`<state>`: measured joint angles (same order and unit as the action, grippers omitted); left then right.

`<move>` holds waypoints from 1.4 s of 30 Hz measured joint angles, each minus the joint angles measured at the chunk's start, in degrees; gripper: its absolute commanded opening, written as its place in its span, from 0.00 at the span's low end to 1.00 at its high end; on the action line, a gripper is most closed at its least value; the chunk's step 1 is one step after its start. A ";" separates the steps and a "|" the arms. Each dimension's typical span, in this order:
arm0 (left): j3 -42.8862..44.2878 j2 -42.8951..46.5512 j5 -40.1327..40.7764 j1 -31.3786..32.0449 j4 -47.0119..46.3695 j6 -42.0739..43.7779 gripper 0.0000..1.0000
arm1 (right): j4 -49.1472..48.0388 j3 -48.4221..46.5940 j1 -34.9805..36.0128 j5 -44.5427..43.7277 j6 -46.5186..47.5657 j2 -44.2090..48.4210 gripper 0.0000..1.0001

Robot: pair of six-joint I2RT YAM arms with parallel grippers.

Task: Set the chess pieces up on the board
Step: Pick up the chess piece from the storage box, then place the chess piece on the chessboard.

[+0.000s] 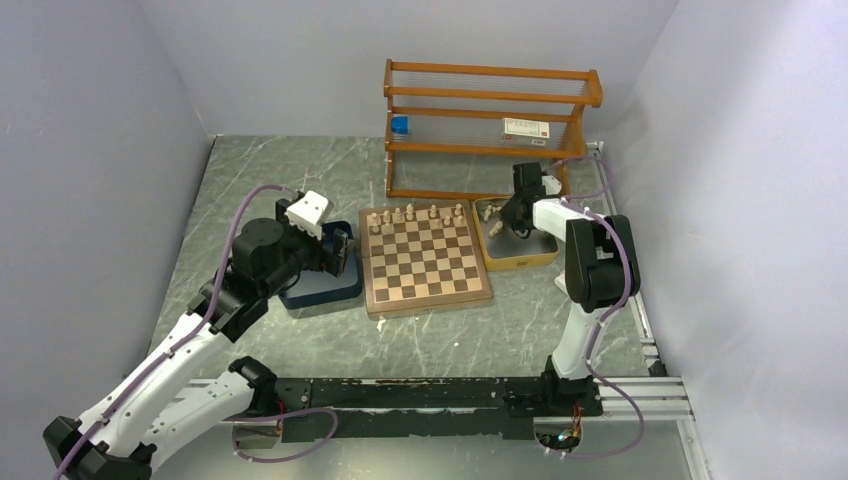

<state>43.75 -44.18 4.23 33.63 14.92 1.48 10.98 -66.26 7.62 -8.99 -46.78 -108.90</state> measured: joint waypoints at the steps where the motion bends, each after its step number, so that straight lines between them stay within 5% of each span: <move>1: 0.00 -0.09 0.00 0.00 -0.02 -0.11 0.93 | -0.24 0.00 0.00 -0.15 0.59 0.02 0.02; 9: 1.22 -5.73 -1.18 0.00 0.57 -6.05 0.88 | -0.85 -1.60 -0.02 -2.60 9.14 1.77 0.00; 16: 8.94 -13.60 -5.68 -0.02 2.03 -14.53 0.79 | -7.21 -0.57 -0.02 -1.77 18.45 12.92 0.00; 25: 16.68 -24.85 -17.97 -2.21 0.79 -23.54 0.73 | -22.82 10.12 1.16 15.15 27.36 26.25 0.00; 42: 14.53 -31.06 -41.03 -6.54 -24.52 -31.91 0.73 | -45.53 19.45 16.83 28.68 22.80 35.91 0.00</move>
<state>58.28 -75.24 -36.80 27.09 -9.61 -30.44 -34.54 -46.81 24.45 19.68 -23.99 -72.99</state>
